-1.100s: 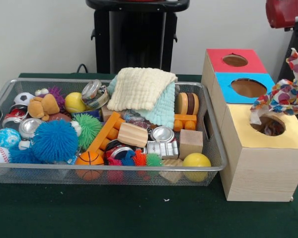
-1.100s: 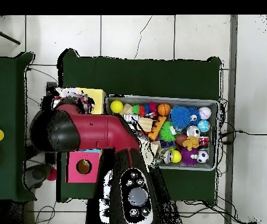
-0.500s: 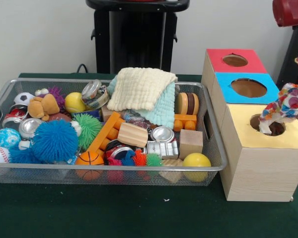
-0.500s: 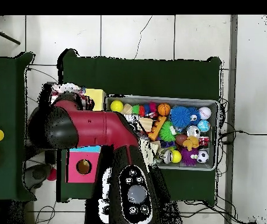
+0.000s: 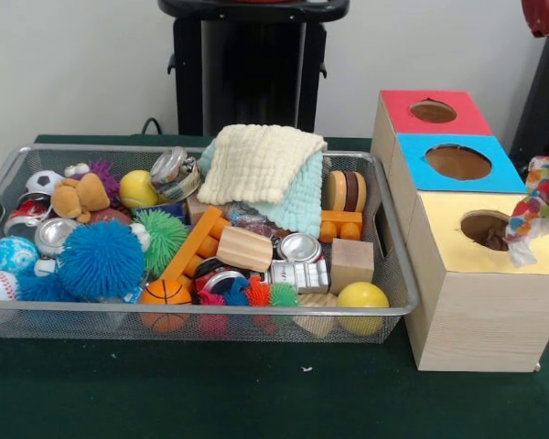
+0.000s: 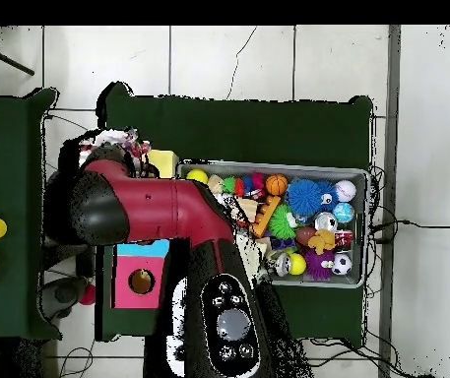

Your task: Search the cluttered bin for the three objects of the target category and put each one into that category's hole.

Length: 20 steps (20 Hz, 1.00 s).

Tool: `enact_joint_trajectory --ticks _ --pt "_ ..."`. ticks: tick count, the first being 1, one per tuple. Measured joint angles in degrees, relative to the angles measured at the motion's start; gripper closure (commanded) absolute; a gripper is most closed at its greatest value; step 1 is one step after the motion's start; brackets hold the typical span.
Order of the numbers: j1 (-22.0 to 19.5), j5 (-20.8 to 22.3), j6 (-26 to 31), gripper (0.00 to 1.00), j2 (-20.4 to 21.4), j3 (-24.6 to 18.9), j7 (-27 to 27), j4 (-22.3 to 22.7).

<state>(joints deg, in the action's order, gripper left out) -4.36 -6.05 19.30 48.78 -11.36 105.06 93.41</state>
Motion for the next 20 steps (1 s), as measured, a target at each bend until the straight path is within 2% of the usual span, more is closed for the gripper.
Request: enact_joint_trajectory --ticks 7,20 --pt "-1.0 0.6 0.0 1.00 0.1 -1.4 0.0 0.1" --pt "-4.3 4.7 0.0 1.00 0.1 -2.9 0.0 1.0"
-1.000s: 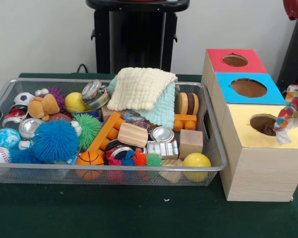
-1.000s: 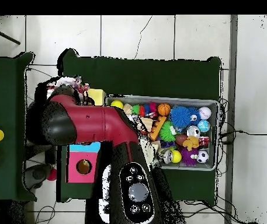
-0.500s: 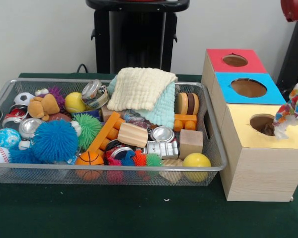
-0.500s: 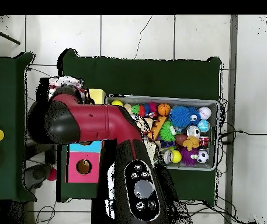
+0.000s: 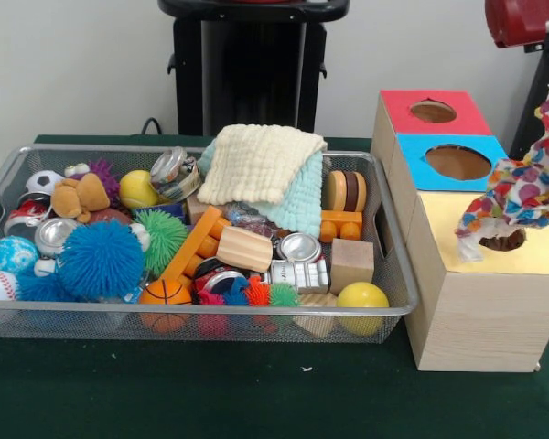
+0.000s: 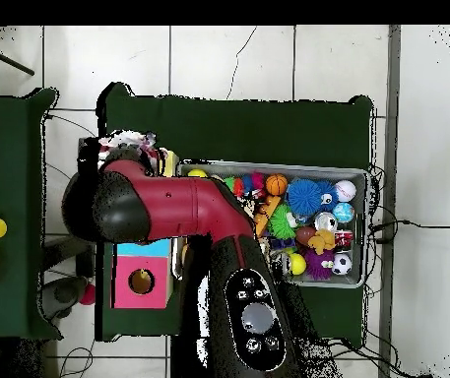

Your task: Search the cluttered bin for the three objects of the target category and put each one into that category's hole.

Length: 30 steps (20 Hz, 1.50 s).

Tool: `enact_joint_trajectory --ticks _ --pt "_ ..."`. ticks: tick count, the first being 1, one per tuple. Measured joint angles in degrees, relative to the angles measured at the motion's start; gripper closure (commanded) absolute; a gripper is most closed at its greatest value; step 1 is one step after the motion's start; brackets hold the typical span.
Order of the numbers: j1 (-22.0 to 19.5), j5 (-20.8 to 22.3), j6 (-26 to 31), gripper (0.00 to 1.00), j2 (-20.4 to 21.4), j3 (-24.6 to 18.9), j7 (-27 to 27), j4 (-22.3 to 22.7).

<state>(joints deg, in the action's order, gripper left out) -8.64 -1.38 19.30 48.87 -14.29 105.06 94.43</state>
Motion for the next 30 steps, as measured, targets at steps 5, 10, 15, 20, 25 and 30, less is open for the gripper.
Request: enact_joint_trajectory --ticks 5,10,15,20,25,30 --pt "-0.5 1.2 0.0 1.00 0.0 -0.7 0.0 0.2" --pt "-0.1 1.5 0.0 1.00 0.0 -0.7 0.0 0.6" --pt "1.1 1.5 0.0 1.00 -0.1 -0.7 0.0 1.0" --pt "1.3 1.6 0.0 1.00 -0.3 -0.7 0.0 1.8" --pt "1.3 1.7 0.0 1.00 -0.7 -0.7 0.0 3.0" --pt "1.3 1.8 0.0 1.00 -1.2 -0.7 0.0 4.5"
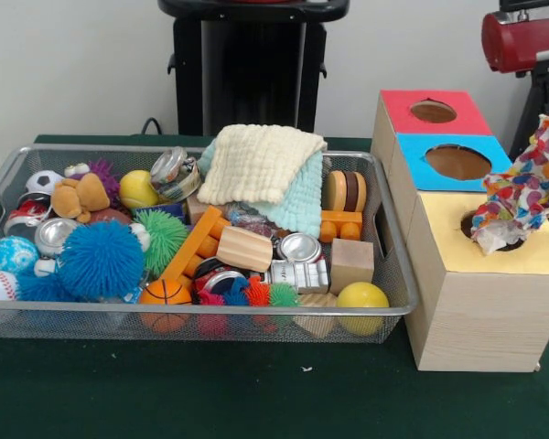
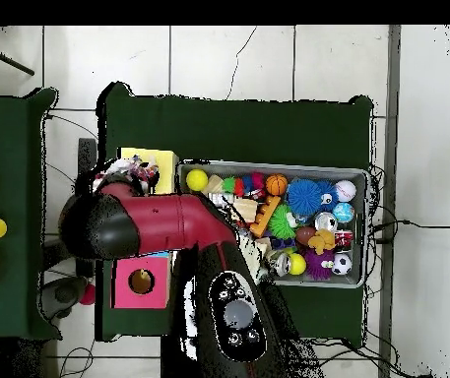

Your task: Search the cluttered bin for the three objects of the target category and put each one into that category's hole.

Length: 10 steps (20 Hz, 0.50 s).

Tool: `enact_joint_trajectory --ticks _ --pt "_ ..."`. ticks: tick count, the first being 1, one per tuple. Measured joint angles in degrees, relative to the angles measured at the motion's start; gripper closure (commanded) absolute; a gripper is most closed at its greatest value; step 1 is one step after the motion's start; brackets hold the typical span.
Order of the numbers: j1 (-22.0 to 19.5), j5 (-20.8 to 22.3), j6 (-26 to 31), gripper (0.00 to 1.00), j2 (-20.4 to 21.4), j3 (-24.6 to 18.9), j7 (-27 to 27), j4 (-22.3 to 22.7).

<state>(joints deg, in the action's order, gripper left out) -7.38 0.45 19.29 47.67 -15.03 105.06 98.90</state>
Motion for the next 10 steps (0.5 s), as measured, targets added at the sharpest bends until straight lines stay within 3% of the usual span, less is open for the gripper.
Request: enact_joint_trajectory --ticks 10 --pt "-0.8 0.1 -0.6 1.00 -1.1 0.0 0.0 1.3"
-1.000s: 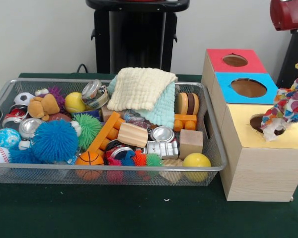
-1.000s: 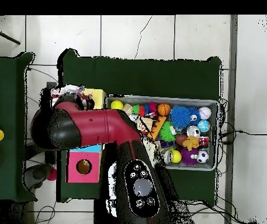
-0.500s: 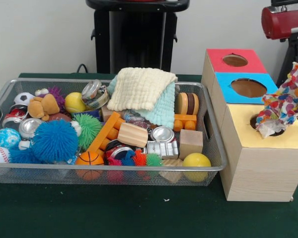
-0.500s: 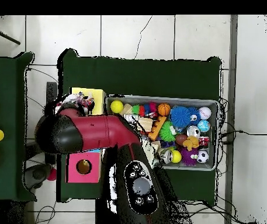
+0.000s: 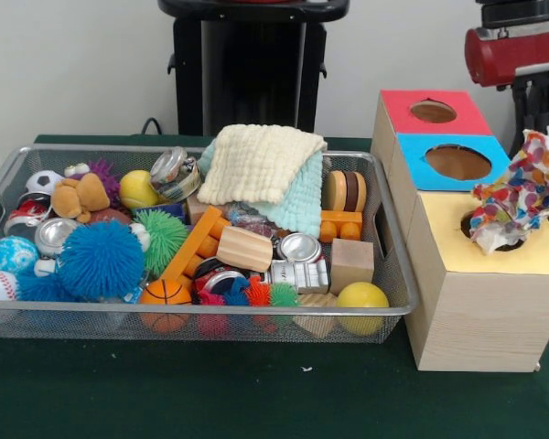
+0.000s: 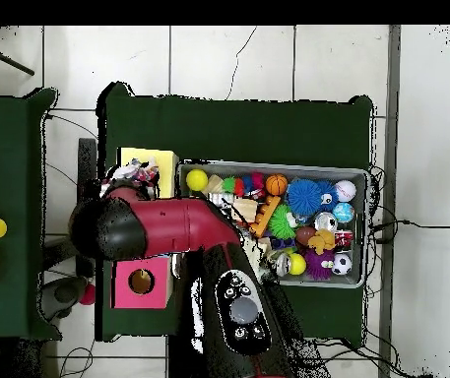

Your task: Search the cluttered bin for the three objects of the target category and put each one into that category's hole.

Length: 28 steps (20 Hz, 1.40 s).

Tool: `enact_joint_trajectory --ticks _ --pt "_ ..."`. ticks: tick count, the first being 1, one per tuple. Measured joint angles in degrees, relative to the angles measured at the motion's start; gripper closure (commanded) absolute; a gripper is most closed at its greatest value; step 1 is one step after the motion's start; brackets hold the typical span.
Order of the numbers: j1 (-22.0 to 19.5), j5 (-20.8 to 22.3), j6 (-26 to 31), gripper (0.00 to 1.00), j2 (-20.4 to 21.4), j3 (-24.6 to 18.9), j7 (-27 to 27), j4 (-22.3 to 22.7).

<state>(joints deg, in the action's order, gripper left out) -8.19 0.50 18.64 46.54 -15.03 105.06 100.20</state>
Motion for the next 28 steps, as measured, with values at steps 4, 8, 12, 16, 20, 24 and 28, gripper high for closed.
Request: enact_joint_trajectory --ticks 4,8,12,16,20,24,28 --pt "-0.7 0.0 -1.6 1.00 -0.4 -0.1 0.0 0.5" --pt "-2.1 0.1 -3.0 1.00 -0.8 -0.2 0.0 1.1" --pt "-3.1 1.3 -3.1 1.00 -0.9 -0.4 0.0 1.1" --pt "-3.7 3.2 -3.1 1.00 -0.9 -0.4 0.0 1.1" --pt "-4.2 5.7 -3.1 1.00 -0.9 -0.6 0.0 1.1" --pt "-4.2 7.0 -3.1 1.00 -0.9 -0.6 0.0 1.1" --pt "-3.7 8.2 -3.1 1.00 -0.9 -0.3 0.0 1.0"
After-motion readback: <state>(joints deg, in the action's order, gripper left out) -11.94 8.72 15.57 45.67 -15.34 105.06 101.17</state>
